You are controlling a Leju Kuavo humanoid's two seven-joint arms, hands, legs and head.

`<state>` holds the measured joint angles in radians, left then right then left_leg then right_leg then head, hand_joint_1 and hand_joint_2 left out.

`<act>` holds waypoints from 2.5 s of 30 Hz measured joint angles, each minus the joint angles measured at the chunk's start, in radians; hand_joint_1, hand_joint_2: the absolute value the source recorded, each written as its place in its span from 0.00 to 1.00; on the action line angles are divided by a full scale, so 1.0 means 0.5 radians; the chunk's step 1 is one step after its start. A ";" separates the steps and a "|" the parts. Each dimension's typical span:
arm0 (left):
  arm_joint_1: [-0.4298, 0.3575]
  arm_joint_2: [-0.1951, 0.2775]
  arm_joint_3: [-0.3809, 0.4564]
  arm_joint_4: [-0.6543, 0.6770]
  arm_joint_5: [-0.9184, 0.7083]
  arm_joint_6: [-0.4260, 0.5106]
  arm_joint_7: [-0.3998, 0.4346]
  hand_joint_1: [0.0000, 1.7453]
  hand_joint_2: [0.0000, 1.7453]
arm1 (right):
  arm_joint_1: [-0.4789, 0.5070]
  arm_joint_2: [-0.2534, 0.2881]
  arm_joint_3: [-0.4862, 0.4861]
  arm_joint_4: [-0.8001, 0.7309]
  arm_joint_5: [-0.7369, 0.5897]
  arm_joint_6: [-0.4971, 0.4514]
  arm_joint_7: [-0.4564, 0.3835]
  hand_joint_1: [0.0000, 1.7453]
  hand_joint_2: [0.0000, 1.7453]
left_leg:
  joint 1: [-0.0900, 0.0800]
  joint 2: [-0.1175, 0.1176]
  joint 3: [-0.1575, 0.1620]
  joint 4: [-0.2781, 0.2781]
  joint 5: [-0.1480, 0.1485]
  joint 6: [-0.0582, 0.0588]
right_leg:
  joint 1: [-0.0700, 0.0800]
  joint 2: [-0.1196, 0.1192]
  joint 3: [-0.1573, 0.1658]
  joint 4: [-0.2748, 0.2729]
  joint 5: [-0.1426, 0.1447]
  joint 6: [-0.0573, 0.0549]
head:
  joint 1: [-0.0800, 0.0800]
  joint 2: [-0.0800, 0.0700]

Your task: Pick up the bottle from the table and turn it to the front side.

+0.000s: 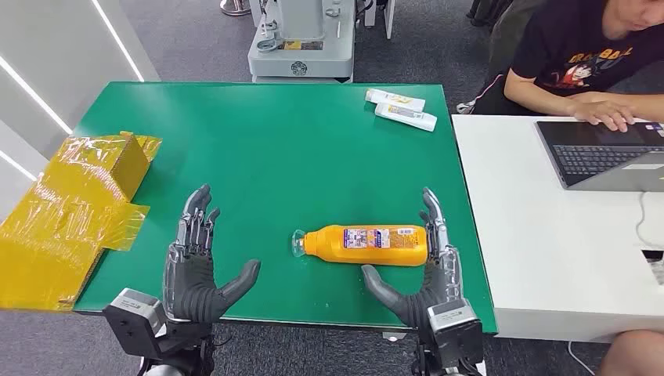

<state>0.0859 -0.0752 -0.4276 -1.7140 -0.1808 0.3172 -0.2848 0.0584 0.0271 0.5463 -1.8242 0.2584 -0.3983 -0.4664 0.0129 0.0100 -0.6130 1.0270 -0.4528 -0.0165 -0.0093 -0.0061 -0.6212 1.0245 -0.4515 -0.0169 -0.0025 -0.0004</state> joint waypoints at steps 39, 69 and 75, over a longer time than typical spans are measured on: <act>0.004 0.037 0.000 -0.001 0.094 -0.096 -0.071 0.00 1.00 | -0.650 -0.655 -0.206 0.285 0.519 1.004 0.566 0.00 1.00 | -0.002 -0.002 -0.001 0.007 0.001 0.003 | -0.003 -0.001 0.004 0.000 0.003 0.004 | -0.001 0.000; -0.204 0.084 -0.016 0.060 0.220 -0.165 -0.070 0.00 1.00 | -2.203 -0.943 1.047 1.311 -0.564 2.018 0.668 0.00 1.00 | -0.002 -0.008 -0.002 0.008 0.005 0.008 | -0.002 -0.005 0.004 0.001 0.006 0.007 | -0.001 0.000; -0.218 0.085 -0.016 0.068 0.212 -0.176 -0.068 0.00 1.00 | -2.196 -0.912 1.215 1.430 -0.584 2.091 0.663 0.00 1.00 | -0.003 -0.008 -0.002 0.008 0.005 0.008 | -0.002 -0.005 0.004 0.000 0.006 0.007 | -0.001 0.000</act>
<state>-0.0231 -0.0327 -0.4356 -1.6802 -0.0747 0.2291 -0.3185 -1.0395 -0.4291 1.1539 -1.1091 -0.0335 0.6475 -0.1348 0.0114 0.0061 -0.6142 1.0312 -0.4503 -0.0123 -0.0105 -0.0085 -0.6194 1.0245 -0.4484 -0.0134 -0.0028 -0.0004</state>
